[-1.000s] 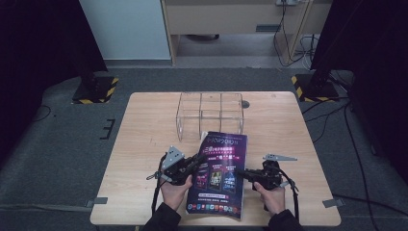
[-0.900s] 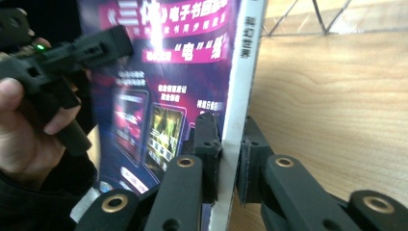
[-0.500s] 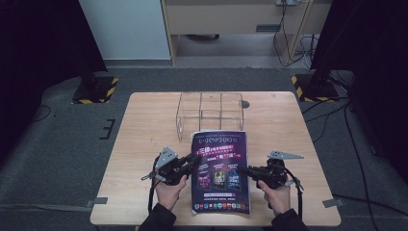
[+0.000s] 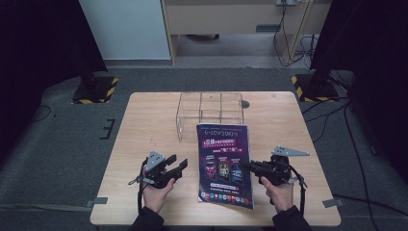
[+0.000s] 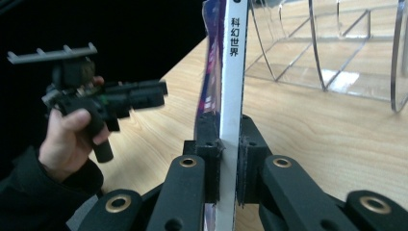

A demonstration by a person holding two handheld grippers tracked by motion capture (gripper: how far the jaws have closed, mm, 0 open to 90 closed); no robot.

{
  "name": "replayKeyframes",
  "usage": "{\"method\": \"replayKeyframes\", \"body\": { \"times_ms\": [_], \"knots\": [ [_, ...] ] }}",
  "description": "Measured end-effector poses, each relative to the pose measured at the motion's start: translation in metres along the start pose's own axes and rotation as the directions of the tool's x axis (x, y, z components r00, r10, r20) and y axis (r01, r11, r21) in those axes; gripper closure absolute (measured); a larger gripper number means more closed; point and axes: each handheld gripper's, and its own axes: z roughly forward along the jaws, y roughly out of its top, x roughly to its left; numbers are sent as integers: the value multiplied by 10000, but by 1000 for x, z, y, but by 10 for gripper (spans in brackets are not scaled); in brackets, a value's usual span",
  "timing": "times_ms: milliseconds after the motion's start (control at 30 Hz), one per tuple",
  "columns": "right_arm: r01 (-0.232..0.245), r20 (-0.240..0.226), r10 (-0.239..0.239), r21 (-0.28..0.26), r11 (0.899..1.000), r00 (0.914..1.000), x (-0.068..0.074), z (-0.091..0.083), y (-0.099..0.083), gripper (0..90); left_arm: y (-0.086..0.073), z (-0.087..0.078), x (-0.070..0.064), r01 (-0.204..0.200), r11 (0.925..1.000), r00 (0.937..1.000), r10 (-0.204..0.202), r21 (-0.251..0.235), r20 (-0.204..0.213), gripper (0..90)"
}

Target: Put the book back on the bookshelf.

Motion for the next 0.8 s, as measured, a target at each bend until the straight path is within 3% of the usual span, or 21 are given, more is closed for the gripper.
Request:
{"method": "replayKeyframes", "body": {
  "times_ms": [67,133,167,200,367,667,800],
  "knots": [
    [85,4,-85,-80,9999,10000,2,-1,3,831,-7,-2,7,39,9995,9988,-23,325,-481,432],
    [167,35,-166,-164,9997,9999,4,-1,6,832,-10,-3,9,76,9991,9982,-52,411,-595,403],
    [284,49,-283,-297,9992,9996,8,-2,12,832,-15,-3,14,12,9967,9944,74,806,-1058,388],
    [289,52,-287,-349,9990,9996,9,-2,14,831,-17,-3,16,-63,9954,9922,182,960,-1233,380],
    [530,224,-513,-796,9954,9984,16,-6,29,831,-23,2,21,-123,9881,9836,395,1533,-1760,338],
    [1131,906,-1016,-1319,9848,9907,25,-15,51,832,-31,10,28,-326,9746,9706,837,2215,-2257,276],
    [1230,1121,-1058,-1591,9796,9880,26,-21,58,831,-33,11,31,-377,9723,9660,945,2308,-2406,262]
  ]
}}
